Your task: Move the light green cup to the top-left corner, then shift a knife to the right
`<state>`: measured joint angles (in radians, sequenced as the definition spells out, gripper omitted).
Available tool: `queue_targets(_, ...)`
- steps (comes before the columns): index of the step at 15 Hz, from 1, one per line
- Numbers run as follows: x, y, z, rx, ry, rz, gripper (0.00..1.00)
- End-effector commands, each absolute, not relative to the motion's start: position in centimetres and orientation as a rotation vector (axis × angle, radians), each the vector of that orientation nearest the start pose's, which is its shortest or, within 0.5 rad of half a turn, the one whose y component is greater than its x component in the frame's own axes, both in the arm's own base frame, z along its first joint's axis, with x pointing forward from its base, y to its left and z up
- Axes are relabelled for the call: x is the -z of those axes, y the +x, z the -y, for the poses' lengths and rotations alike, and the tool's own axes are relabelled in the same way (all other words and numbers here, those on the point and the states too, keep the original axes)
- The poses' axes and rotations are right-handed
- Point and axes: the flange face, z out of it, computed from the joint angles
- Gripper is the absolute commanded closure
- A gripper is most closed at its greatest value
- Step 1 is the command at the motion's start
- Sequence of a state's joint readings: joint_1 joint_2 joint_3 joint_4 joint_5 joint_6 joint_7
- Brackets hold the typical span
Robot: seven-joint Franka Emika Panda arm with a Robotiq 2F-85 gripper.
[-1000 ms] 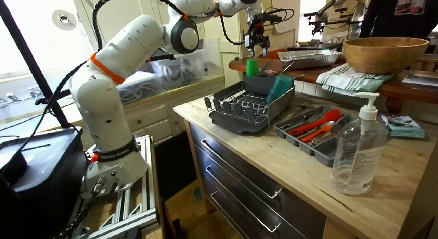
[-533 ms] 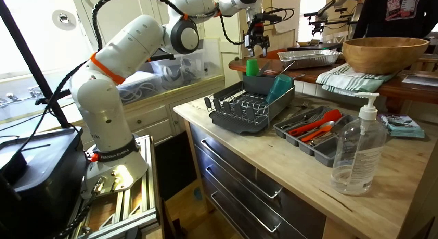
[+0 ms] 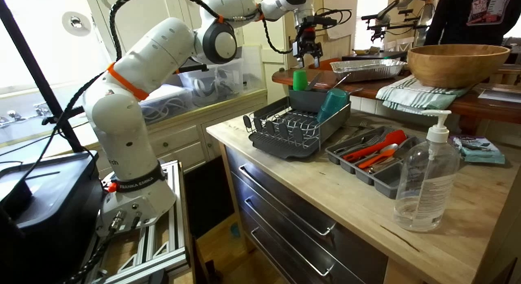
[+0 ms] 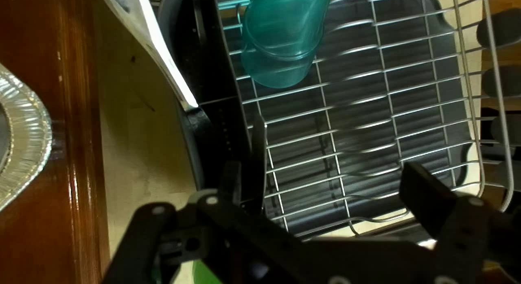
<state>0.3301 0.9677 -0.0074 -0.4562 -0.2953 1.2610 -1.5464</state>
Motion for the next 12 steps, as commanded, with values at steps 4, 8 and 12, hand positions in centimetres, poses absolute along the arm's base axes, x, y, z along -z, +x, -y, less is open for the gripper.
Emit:
queue_targets(4,-46.6,71.7,-20.0,0.456,1.841,-2.318,0.0)
queue_targets(8,-45.9,72.8,-20.0,0.404,1.775,-2.339,0.0)
queue_targets(12,-45.3,73.8,-20.2,0.318,1.731,-2.359,0.0)
